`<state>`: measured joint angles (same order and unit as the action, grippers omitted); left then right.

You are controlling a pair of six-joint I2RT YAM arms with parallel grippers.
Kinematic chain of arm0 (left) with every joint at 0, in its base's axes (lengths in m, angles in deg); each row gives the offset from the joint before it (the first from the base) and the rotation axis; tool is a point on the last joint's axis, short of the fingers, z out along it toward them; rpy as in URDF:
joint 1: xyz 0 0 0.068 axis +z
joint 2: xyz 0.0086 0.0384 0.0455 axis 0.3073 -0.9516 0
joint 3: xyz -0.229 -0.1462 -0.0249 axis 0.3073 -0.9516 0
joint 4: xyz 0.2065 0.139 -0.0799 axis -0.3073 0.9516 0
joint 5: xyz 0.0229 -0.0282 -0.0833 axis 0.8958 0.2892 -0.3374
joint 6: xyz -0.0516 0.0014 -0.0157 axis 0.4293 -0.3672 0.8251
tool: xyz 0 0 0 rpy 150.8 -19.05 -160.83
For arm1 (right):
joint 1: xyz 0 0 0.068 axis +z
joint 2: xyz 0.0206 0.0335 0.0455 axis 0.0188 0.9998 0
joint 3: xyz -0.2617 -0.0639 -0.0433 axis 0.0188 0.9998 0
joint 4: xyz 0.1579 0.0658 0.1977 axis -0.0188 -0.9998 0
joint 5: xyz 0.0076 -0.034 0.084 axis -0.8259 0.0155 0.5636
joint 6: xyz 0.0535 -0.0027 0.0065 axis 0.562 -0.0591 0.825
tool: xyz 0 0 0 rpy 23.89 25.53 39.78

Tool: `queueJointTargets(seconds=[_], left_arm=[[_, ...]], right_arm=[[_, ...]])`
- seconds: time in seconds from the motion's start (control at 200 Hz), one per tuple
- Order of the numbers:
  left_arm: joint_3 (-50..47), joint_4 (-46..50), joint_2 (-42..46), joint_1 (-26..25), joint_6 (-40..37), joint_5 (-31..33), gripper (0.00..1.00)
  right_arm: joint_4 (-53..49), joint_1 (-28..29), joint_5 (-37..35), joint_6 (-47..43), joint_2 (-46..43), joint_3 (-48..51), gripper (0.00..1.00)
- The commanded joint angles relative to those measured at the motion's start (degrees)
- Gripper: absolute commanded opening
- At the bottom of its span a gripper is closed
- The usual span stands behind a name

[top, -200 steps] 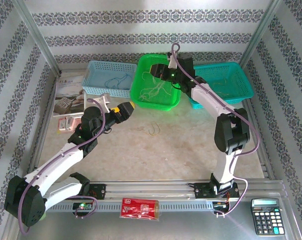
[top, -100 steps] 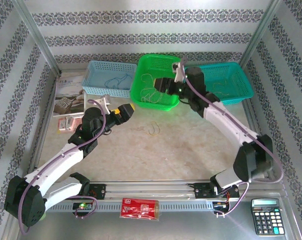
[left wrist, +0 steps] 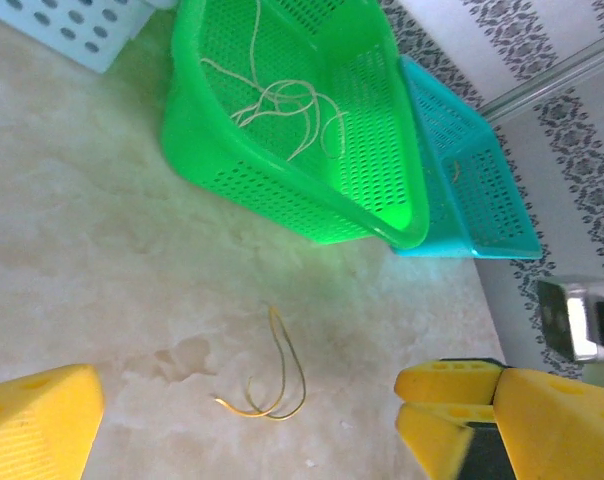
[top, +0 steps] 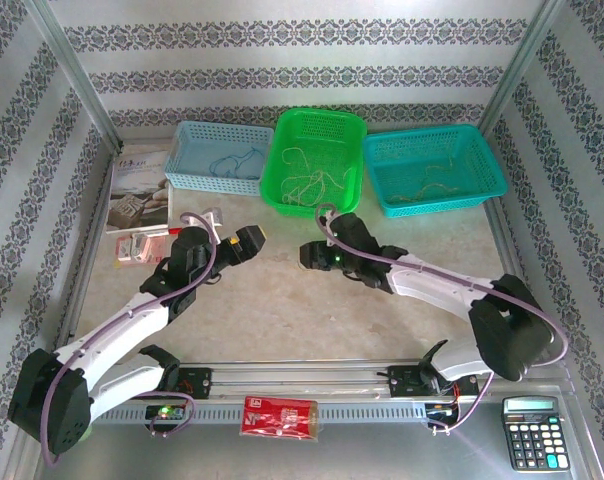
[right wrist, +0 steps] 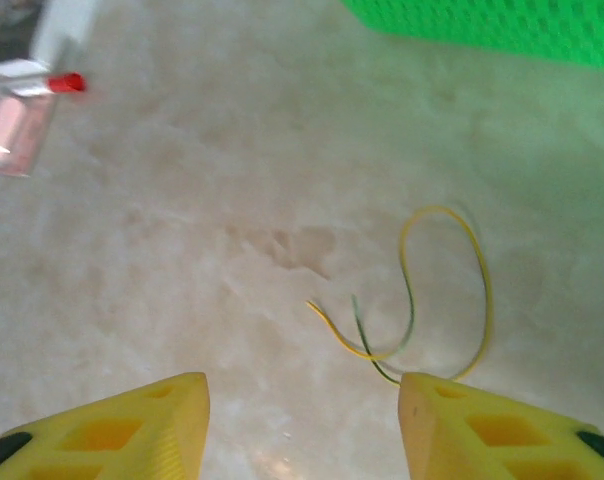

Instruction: Untangle the cables

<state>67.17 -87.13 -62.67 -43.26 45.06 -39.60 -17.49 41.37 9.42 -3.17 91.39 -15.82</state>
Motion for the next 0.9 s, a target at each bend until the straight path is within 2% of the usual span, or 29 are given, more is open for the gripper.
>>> queueJointTargets(seconds=[0.0,0.215,0.54,0.894], left_arm=[[-0.46,0.73,1.11,0.84,-1.01,1.45,1.0],[-0.6,0.07,0.82,0.87,-1.01,1.43,1.0],[-0.38,-1.07,0.05,0.92,-0.91,0.78,1.0],[-0.76,-2.03,-0.09,0.88,-0.91,0.69,1.0]], right_arm=[[2.74,0.76,-5.27,2.81,2.2,1.54,0.49],[3.57,1.02,-6.38,6.68,5.39,2.84,0.41],[4.73,0.88,-4.38,11.44,10.73,1.78,0.38],[6.37,-0.29,-3.21,12.55,13.46,0.73,0.35]])
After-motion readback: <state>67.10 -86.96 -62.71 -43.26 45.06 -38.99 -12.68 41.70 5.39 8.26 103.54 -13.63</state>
